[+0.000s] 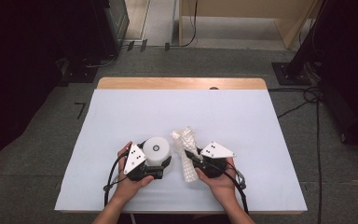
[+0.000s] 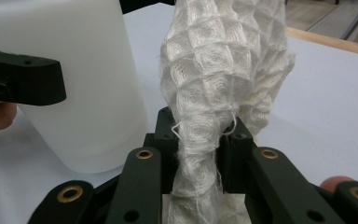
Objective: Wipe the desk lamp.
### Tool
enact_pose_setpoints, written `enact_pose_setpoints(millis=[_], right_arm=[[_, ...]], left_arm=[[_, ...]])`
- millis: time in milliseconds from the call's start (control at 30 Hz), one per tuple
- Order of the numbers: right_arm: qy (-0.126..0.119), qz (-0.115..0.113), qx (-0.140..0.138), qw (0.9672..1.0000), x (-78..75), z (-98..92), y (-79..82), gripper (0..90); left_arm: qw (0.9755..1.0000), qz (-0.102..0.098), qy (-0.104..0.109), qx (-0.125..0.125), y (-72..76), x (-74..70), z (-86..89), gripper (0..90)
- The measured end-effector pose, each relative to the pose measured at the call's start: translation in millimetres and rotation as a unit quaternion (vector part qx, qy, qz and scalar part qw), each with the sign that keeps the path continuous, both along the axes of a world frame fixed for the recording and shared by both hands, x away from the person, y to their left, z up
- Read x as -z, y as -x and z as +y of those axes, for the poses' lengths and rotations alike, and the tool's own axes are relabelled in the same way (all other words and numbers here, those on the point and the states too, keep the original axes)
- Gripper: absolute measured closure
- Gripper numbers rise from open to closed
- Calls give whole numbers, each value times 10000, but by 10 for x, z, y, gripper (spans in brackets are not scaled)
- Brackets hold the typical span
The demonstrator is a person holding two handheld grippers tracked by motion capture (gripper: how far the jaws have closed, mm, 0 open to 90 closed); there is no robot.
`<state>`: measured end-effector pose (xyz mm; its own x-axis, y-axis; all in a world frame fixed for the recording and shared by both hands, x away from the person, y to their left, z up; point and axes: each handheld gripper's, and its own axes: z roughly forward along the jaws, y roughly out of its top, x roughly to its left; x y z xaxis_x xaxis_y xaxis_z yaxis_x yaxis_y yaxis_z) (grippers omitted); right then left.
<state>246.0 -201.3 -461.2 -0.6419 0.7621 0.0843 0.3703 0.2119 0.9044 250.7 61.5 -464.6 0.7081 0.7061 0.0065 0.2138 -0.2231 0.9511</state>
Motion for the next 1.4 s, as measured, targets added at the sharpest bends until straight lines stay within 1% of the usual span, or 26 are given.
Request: enact_pose_setpoints(millis=[100, 133, 200, 233, 300, 333, 367, 400, 467, 500, 533, 567, 600, 633, 733, 800, 867, 933, 1000, 1067, 1100, 1133, 1167, 1300, 1367, 1400], right_arm=[[2, -16, 29, 10000, -1, -24, -8, 727], [0, -11, 38, 10000, -1, -27, -9, 727], [23, -25, 55, 10000, 0, -36, -17, 727], [12, -20, 54, 10000, 1, -41, -21, 727], [16, 14, 55, 10000, 7, -51, -30, 727], [10, 26, 74, 10000, 11, -54, -34, 727], [11, 32, 87, 10000, 14, -59, -38, 727], [24, 24, 92, 10000, 15, -66, -42, 727], [22, -1, 124, 9999, 7, -78, -44, 727], [9, -7, 137, 9999, 1, -81, -42, 727], [5, -10, 132, 9999, -4, -83, -39, 727], [5, -17, 136, 9999, -5, -83, -39, 726], [14, -19, 138, 9999, -4, -83, -38, 727], [24, -21, 141, 9999, -2, -83, -38, 727], [41, 3, 140, 9999, 6, -72, -37, 726], [63, -3, 123, 9999, 17, -61, -41, 727], [92, -3, 88, 9999, 28, -42, -41, 727], [120, 25, 46, 9999, 35, -12, -31, 727], [134, 31, -22, 9999, 41, 25, -21, 726], [170, 53, -81, 9998, 46, 72, -2, 726], [191, 31, -136, 9997, 51, 97, 4, 727], [198, 54, -170, 9996, 51, 129, 19, 727], [221, 46, -236, 9995, 51, 159, 30, 727], [273, -2, -429, 9987, 1, 283, 94, 727], [374, -103, -403, 9984, -60, 311, 130, 727], [367, -140, -383, 9985, -92, 303, 138, 727]], left_arm=[[9998, 46, -183, -47, -27, 58, 15, 84], [9998, 37, -166, -44, -24, 60, 28, 84], [9998, 92, -145, -47, -22, 49, 38, 83], [9998, 109, -142, -109, -16, 45, 36, 82], [9992, 175, -128, -344, 4, 25, 15, 71], [9990, 219, -89, -374, 20, 10, 7, 50], [9989, 217, -30, -413, 45, -4, -7, 39], [9983, 209, 11, -545, 76, -22, -32, 38], [9955, 303, -35, -892, 117, -49, -107, 39], [9936, 303, -112, -1081, 137, -49, -149, 39], [9909, 334, -238, -1283, 143, -43, -192, 39], [9890, 394, -298, -1395, 139, -32, -222, 39], [9881, 437, -334, -1440, 130, -18, -236, 39], [9865, 453, -380, -1524, 122, -3, -249, 53], [9874, 450, -391, -1466, 121, 2, -248, 83], [9890, 468, -386, -1349, 107, -2, -225, 85], [9909, 506, -308, -1205, 81, -11, -183, 86], [9937, 532, -83, -986, 55, -45, -113, 86], [9962, 507, 226, -674, 40, -99, -36, 86], [9970, 502, 477, -355, 30, -152, 26, 86], [9970, 478, 555, -267, 29, -169, 44, 86], [9972, 461, 560, -206, 29, -179, 56, 86], [9975, 455, 516, -155, 28, -181, 59, 86], [9982, 457, 377, 53, 44, -142, -6, 86], [9986, 423, 274, 166, 59, -128, -45, 86], [9985, 433, 245, 223, 63, -122, -60, 86]])
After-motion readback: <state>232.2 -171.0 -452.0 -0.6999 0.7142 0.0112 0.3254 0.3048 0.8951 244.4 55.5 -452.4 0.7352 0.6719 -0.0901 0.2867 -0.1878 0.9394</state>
